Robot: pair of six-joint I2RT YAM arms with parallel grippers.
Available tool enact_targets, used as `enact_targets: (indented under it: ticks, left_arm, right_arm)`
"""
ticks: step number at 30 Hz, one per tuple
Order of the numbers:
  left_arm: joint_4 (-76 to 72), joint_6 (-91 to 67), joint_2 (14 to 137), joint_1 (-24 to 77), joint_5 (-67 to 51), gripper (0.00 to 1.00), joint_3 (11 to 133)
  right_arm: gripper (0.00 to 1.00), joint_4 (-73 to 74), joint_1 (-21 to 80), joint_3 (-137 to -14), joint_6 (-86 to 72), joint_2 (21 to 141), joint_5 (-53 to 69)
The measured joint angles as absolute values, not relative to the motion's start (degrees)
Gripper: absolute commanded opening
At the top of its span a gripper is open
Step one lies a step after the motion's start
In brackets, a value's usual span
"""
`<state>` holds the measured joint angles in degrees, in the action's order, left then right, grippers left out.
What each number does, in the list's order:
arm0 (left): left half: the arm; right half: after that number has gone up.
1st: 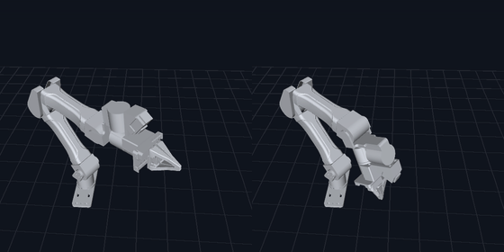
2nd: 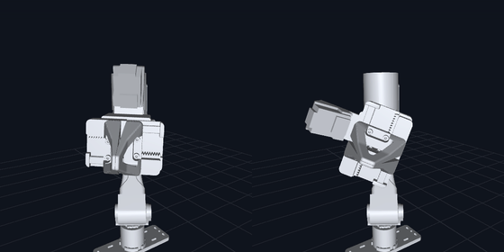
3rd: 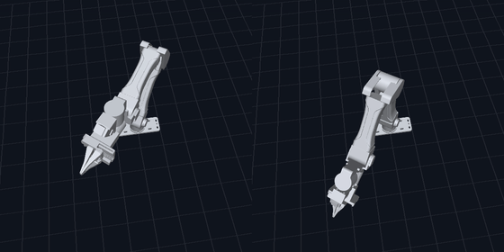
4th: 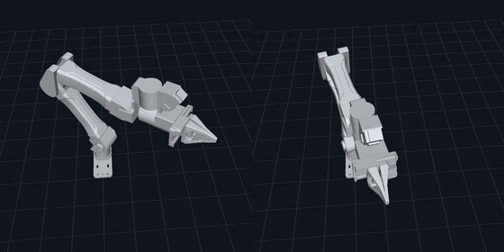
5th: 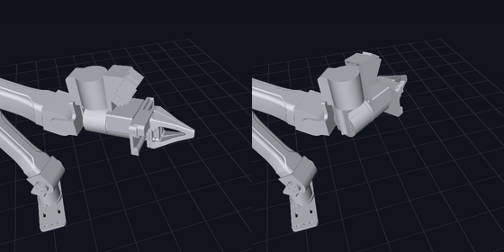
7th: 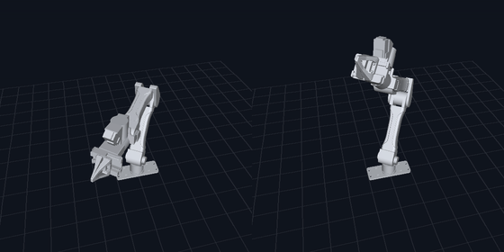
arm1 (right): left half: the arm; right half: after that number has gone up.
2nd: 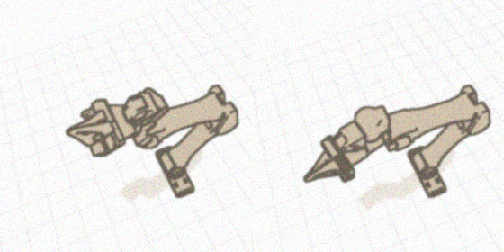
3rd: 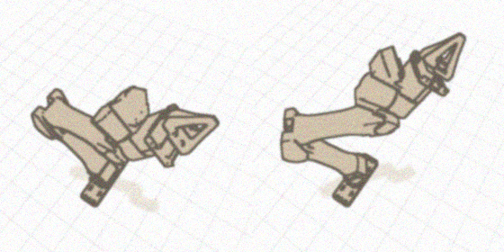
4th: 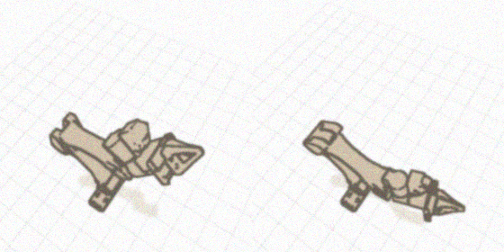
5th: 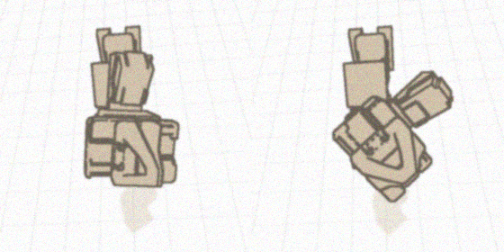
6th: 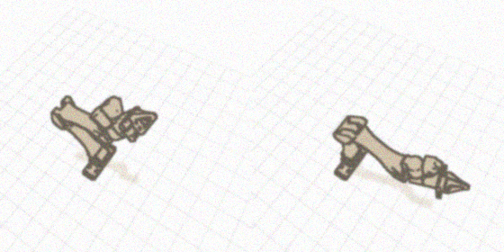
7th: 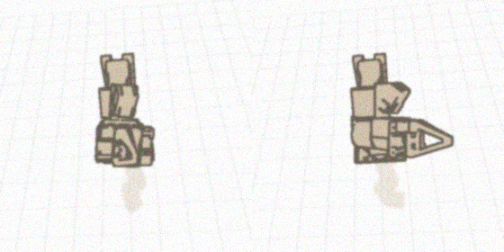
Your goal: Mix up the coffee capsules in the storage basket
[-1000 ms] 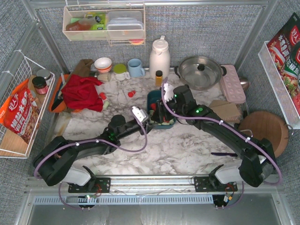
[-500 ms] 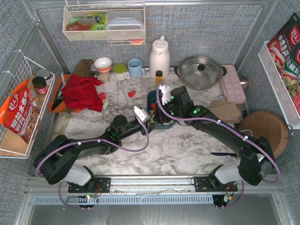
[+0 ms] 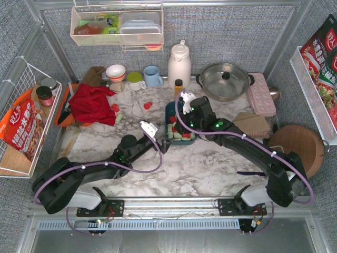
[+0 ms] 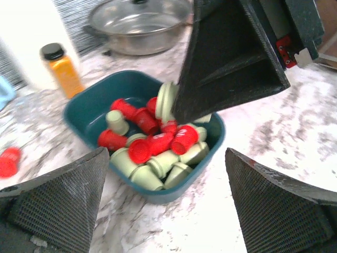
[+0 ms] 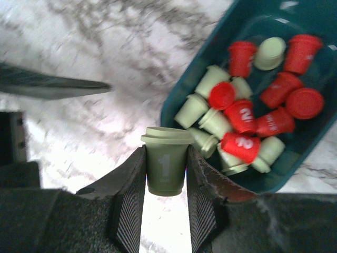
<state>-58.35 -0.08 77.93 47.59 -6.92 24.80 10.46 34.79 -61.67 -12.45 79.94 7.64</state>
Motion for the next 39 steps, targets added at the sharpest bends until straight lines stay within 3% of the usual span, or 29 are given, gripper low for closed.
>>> enact_targets:
  ticks: [4, 7, 9, 14, 21, 27, 34, 39]
  left_arm:
    - [-56.9, -1.9, 74.7, 47.6, 4.0, 0.99, 23.3]
    - [-52.5, -4.4, 71.9, 47.6, 15.4, 0.99, 23.5]
    - [-48.0, -6.0, 70.7, 47.5, 22.7, 0.99, 24.3]
    - [-34.7, -11.0, 70.3, 45.0, 33.5, 0.99, 28.4]
    - [-19.7, -19.3, 72.0, 35.2, 34.3, 0.99, 32.9]
    - [-13.0, -21.4, 76.2, 26.0, 30.7, 0.99, 37.8]
    - [-9.7, -19.4, 86.2, 15.2, 21.1, 0.88, 46.2]
    - [-4.8, -16.4, 97.0, 10.5, 12.8, 0.74, 55.8]
  right_arm:
    - [0.15, 7.3, 34.0, -61.8, -12.8, 83.5, -0.7]
    - [0.37, 5.8, 32.9, -63.5, -12.9, 88.9, -5.9]
    - [0.47, 5.4, 32.2, -65.6, -13.0, 92.9, -8.4]
    - [0.61, 5.8, 31.4, -72.6, -12.9, 101.4, -11.2]
    - [0.63, 6.7, 31.1, -74.1, -12.9, 102.4, -11.4]
    - [0.63, 4.5, 31.1, -67.4, -11.8, 97.4, -10.4]
    - [0.63, 2.4, 29.1, -61.5, -10.0, 95.6, -9.3]
    - [0.62, 0.8, 27.8, -60.3, -9.5, 93.4, -8.1]
